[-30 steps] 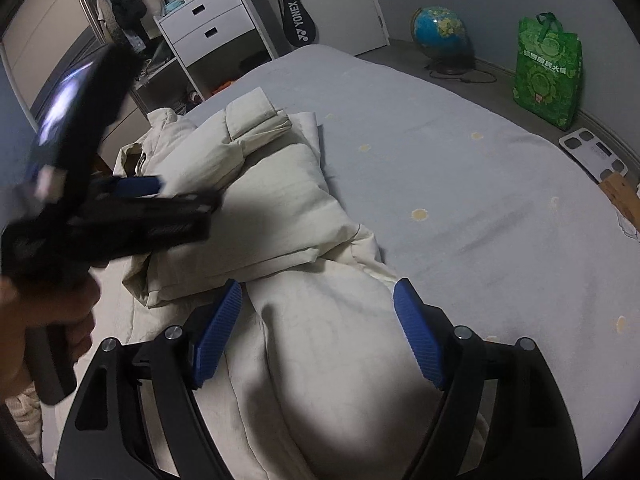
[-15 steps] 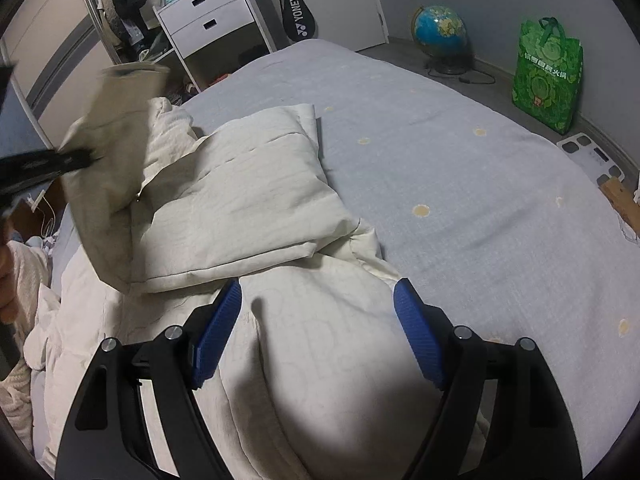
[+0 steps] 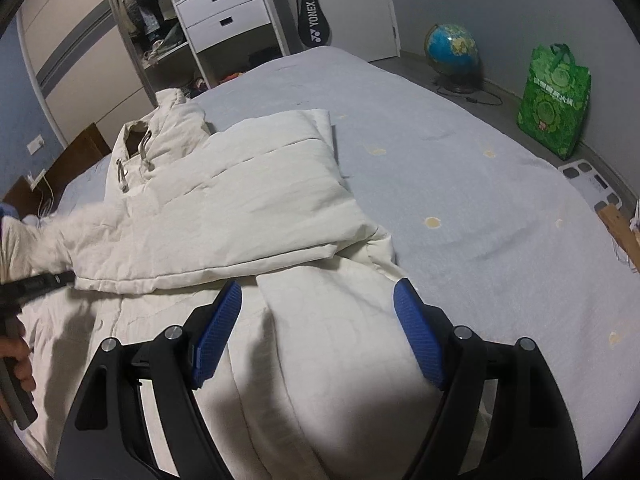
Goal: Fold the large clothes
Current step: 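Grasp the other sleeve with the left tool and fold it across the body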
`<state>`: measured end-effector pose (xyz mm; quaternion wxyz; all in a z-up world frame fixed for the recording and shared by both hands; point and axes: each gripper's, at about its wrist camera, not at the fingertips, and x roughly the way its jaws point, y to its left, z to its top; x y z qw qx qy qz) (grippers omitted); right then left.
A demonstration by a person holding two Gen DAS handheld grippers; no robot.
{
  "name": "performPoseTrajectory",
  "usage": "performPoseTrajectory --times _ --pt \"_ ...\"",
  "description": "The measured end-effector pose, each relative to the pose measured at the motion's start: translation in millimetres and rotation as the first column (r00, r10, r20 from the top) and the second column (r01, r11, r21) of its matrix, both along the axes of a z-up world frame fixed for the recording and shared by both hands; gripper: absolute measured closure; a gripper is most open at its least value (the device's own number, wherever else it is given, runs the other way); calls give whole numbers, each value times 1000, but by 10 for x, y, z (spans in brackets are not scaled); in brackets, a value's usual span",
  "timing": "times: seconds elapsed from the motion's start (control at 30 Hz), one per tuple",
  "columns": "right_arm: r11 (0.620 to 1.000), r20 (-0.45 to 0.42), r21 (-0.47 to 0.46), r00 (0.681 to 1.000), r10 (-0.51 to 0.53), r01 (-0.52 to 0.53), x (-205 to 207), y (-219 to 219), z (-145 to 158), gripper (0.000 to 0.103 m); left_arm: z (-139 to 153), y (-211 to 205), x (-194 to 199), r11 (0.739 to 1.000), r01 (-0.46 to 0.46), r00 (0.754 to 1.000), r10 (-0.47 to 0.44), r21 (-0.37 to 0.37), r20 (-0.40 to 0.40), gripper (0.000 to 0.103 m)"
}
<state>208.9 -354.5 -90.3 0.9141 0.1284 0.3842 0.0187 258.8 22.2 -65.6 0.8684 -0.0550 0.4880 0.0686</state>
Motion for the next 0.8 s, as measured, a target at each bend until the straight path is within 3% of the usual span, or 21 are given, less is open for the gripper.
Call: performPoseTrajectory --times 0.07,0.2,0.37,0.6,0.8 --pt "1000 0 -20 1000 9 -9 -4 43 1 28 -75 125 -99 999 -33 999 34 25 -5 56" --pt "997 -3 -73 1000 26 -26 -6 144 -2 28 -90 384 -311 998 -67 998 67 2 8 50" --pt "989 -4 -138 999 49 -49 -16 279 -8 26 30 657 -609 998 -70 996 70 2 54 15" --pt "974 -15 -203 995 101 -102 -56 450 19 24 154 1260 -980 989 -148 985 150 -23 83 9" --pt "953 -7 -254 986 166 -162 -262 636 117 24 131 2101 -1211 948 -313 945 316 -52 81 8"
